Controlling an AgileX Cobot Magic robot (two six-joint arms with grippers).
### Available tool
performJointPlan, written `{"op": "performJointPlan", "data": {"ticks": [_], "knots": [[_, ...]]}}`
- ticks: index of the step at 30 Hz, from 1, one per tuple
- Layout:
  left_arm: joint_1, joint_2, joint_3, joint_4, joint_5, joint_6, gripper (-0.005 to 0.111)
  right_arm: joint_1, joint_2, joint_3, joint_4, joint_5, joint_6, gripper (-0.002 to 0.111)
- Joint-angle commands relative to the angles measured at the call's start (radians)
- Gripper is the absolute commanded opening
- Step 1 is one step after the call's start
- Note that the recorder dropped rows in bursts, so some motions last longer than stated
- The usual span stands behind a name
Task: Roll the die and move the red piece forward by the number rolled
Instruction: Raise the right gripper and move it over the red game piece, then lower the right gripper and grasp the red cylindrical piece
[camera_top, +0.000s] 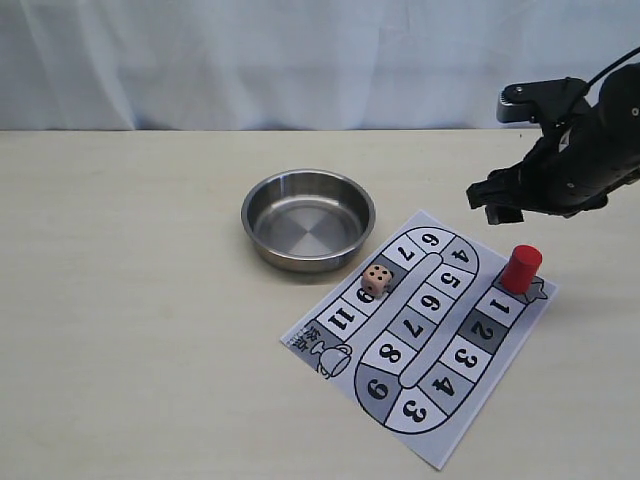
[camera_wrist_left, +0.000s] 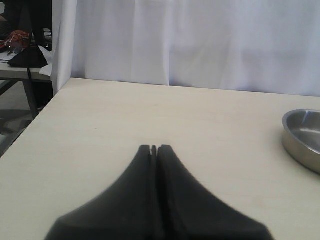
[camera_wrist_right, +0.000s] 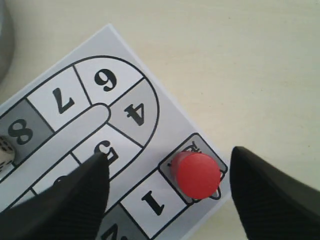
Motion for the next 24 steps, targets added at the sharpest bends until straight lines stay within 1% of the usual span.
{"op": "performJointPlan", "data": {"ticks": [1, 9, 13, 17, 24], "knots": [[0.0, -0.001, -0.005, -0.003, -0.012, -0.004, 0.0, -0.021, -0.008, 0.005, -0.007, -0.014, 0.002, 0.065], [0.0, -0.001, -0.005, -0.003, -0.012, -0.004, 0.0, -0.03, 0.035, 0.007, -0.008, -0.023, 0.013, 0.065], [0.0, -0.001, -0.005, -0.003, -0.012, -0.004, 0.0, -0.072, 0.08, 0.007, -0.003, -0.025, 0.03, 0.065], [0.0, -0.001, -0.005, -0.003, -0.012, -0.004, 0.0, -0.111, 0.116, 0.007, 0.083, -0.026, 0.03, 0.065], [0.0, -0.001, -0.005, -0.003, -0.012, -0.004, 0.0, -0.112, 0.172, 0.007, 0.122, -0.051, 0.028, 0.065]]}}
